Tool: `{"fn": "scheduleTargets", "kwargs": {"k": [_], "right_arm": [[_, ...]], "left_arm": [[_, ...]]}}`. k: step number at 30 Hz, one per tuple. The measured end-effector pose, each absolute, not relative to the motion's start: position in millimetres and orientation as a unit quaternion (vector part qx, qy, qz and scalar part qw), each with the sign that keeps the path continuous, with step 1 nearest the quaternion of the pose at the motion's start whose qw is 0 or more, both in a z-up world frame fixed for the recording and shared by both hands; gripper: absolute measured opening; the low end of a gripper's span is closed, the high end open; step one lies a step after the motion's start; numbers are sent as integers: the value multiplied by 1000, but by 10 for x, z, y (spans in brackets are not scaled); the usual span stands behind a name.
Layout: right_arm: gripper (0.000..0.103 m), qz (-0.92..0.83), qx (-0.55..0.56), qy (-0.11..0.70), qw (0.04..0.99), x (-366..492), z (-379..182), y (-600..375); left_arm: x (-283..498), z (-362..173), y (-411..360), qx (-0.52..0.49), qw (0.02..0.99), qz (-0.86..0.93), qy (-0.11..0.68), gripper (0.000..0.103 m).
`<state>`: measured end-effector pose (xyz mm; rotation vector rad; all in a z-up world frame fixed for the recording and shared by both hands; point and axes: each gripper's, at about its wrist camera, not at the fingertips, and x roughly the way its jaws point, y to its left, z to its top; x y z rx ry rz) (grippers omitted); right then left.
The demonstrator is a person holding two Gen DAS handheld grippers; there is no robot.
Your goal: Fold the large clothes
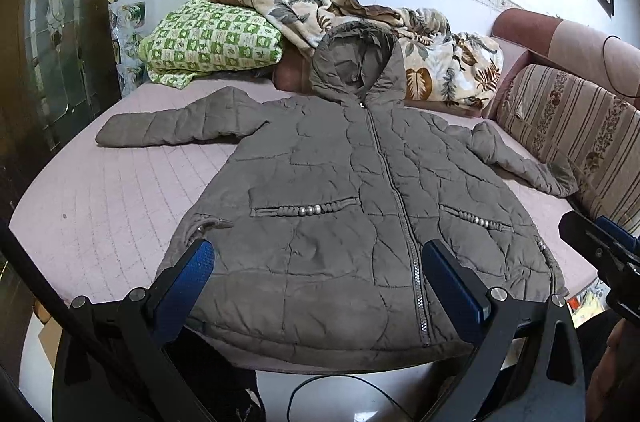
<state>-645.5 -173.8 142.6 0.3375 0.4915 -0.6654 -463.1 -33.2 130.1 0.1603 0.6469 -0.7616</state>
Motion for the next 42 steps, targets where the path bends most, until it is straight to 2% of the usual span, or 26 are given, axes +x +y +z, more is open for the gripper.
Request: {"fn": "scheduleTargets", "kwargs": {"k": [24, 37, 42], "right_arm": [[100, -323, 186, 285, 883, -6335, 1080, -1991], [100, -335, 209, 299, 869, -6354, 925, -2251], [100, -337, 216, 298, 867, -6392, 916, -2369]], "left_arm": [[-4529, 1016, -516, 112, 864, -364, 331, 103], [-4492, 989, -854, 135, 859, -377, 318, 103], [-4408, 1106, -1075, 146, 864, -386, 290, 103]]}}
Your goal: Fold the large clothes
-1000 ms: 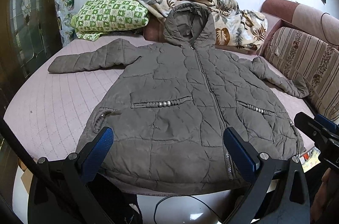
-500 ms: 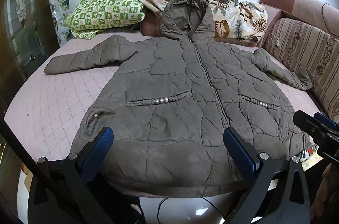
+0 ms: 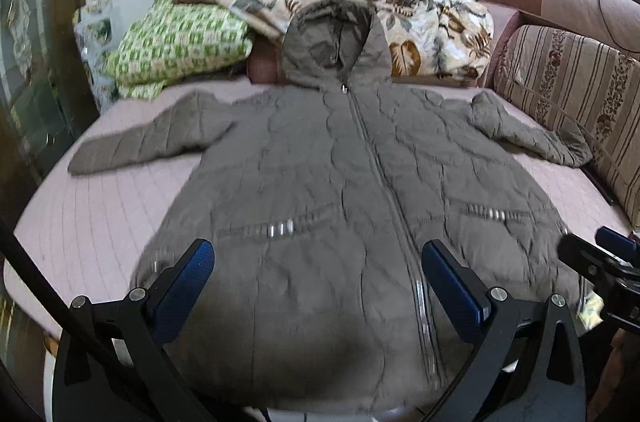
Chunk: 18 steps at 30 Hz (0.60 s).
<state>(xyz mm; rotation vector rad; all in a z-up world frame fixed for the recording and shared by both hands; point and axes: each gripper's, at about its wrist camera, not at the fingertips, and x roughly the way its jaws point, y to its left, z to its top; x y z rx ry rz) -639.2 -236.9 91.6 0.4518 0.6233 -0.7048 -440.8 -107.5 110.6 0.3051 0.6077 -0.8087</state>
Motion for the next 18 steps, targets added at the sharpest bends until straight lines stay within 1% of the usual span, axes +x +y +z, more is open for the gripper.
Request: {"fn": "scheduleTargets", "kwargs": {"k": [3, 6, 10, 13, 14, 18], "right_arm": [[100, -337, 227, 276, 871, -6506, 996, -2568], [100, -346, 271, 244, 864, -6751, 1095, -2926], [100, -396, 315, 214, 835, -7133, 1186, -3428], [91, -425, 348, 201, 811, -7414, 1182, -3750], [86, -434, 358, 202, 801, -7496, 1172, -3860], [79, -460, 385, 186, 778, -7766, 1110, -4149]], "left_arm": [[-4257, 1303, -1331, 143, 868, -393, 269, 103], [-4059, 1443, -1703, 130, 866, -405, 263, 103], [-3801, 1308, -2146, 123, 851, -419, 293, 103], [-3710, 1100, -2174, 135, 851, -412, 295, 103], [-3689, 1048, -2180, 145, 848, -412, 300, 103], [-3581, 925, -2165, 154, 839, -415, 317, 103]]}}
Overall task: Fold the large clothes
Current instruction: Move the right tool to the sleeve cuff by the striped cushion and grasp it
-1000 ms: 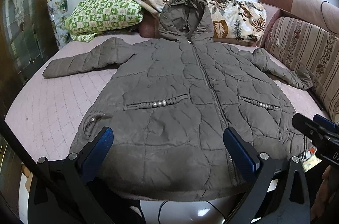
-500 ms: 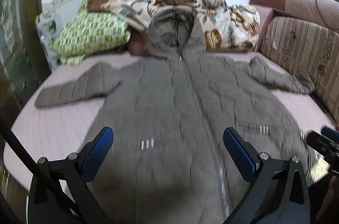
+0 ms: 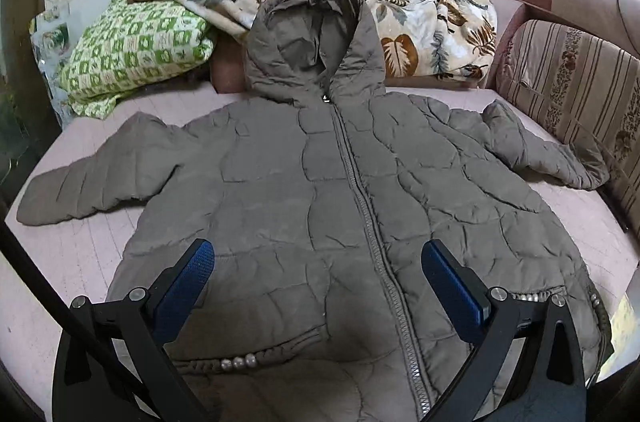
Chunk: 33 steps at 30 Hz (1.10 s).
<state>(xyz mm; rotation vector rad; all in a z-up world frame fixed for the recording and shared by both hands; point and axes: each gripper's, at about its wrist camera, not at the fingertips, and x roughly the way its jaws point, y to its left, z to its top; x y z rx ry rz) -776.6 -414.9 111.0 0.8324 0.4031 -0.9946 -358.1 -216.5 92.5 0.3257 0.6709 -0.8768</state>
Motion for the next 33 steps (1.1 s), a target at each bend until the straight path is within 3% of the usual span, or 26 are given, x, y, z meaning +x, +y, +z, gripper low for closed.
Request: {"fn": "scheduleTargets", "kwargs": {"k": [4, 8, 22, 33], "right_arm": [[67, -471, 414, 168, 761, -7922, 929, -4493], [63, -475, 441, 169, 743, -7910, 692, -4877], [63, -502, 474, 149, 707, -8044, 365, -5766], [63, -514, 530, 57, 672, -8401, 204, -6176]], "left_arm": [[-3534, 897, -2138, 149, 842, -408, 320, 103], [-3538, 877, -2136, 152, 847, -404, 312, 103], [-3400, 789, -2196, 140, 842, -394, 340, 103], [-3451, 785, -2227, 140, 827, -418, 349, 103]]}}
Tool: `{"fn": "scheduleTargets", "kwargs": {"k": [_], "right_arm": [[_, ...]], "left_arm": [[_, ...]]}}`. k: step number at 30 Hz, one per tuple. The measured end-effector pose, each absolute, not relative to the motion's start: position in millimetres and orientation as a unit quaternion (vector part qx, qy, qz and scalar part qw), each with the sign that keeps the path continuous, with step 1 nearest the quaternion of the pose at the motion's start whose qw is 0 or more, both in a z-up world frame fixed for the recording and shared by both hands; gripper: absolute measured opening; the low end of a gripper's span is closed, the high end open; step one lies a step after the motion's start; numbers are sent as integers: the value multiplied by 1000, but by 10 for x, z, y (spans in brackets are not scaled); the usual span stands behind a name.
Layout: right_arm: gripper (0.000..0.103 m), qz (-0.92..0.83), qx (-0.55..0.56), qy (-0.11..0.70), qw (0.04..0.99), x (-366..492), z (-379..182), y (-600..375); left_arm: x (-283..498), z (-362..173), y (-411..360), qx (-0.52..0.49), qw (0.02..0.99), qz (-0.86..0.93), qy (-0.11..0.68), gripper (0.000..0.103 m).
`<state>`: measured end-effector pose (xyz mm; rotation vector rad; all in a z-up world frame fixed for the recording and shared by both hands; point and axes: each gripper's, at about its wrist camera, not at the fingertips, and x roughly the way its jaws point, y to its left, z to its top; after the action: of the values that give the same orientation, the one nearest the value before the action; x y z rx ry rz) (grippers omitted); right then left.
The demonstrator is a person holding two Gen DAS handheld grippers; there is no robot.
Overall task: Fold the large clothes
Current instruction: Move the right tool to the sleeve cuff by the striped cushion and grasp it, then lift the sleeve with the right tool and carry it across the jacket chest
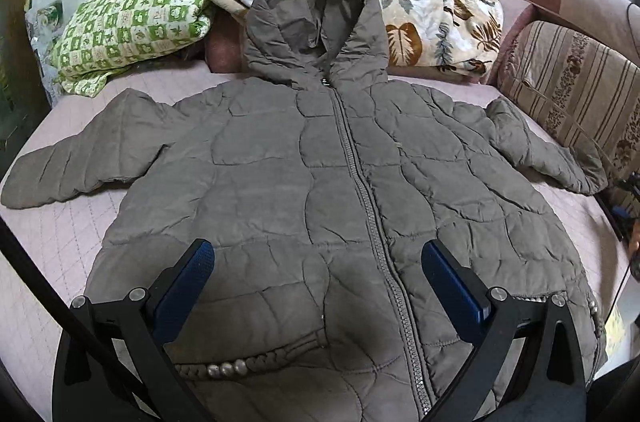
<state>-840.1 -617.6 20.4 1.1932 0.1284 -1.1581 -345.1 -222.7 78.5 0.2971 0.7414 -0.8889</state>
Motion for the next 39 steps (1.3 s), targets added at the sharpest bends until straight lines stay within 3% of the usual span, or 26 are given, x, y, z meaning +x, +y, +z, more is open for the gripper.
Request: {"fn": "scheduleTargets", "kwargs": {"k": [3, 8, 17, 19, 20, 21, 39], "right_arm": [[63, -506, 536, 52, 674, -8321, 175, -6266], [53, -507, 525, 71, 680, -8107, 105, -6465], [53, -540, 529, 73, 650, -8072, -172, -6843], [38, -531, 520, 68, 665, -8008, -169, -6922], [17, -540, 514, 85, 661, -7960, -183, -6967], [14, -540, 519, 83, 658, -7956, -198, -6978], [11, -495, 391, 3, 776, -7540, 1386, -6277]], "left_arm": [[-3459, 785, -2226, 140, 825, -422, 349, 103], [-3427, 771, -2217, 139, 823, -422, 353, 103], [-3314, 671, -2257, 139, 818, -415, 373, 103], [-3307, 656, -2275, 142, 818, -415, 374, 103], [-3303, 648, -2284, 142, 817, -414, 375, 103], [-3296, 643, -2291, 143, 816, -415, 376, 103], [-3386, 760, -2195, 131, 822, -425, 356, 103]]}}
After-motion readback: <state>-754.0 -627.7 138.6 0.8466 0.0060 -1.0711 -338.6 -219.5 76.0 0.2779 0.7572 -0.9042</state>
